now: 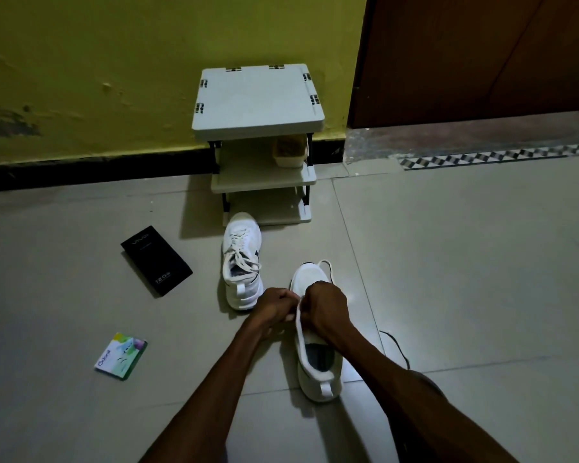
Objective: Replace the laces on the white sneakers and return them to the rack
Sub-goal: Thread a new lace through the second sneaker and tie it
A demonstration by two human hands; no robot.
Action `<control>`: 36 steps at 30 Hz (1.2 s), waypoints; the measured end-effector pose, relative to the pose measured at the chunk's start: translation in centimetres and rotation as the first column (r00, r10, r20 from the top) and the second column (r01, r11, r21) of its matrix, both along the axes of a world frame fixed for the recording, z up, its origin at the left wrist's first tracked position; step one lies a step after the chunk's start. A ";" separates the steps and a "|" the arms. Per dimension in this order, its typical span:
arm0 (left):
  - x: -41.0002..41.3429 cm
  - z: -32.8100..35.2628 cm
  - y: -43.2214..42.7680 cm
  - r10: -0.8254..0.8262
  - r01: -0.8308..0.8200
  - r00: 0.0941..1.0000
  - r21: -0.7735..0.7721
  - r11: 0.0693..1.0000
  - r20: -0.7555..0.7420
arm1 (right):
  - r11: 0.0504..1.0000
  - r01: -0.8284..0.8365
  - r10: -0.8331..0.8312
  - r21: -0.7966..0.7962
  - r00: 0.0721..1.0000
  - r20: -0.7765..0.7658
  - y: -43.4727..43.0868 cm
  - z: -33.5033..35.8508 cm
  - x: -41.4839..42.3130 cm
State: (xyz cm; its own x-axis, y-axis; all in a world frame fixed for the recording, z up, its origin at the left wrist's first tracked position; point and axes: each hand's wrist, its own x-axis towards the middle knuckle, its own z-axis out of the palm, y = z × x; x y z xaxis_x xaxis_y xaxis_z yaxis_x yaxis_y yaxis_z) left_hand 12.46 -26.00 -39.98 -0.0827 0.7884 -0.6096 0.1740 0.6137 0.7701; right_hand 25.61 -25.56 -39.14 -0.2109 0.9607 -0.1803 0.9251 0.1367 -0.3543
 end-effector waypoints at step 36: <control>-0.7 12.8 3.6 0.202 -0.269 0.650 -0.026 0.963 0.733 | 0.924 0.228 -0.326 -0.308 0.889 -0.320 -0.7 -1.6 2.4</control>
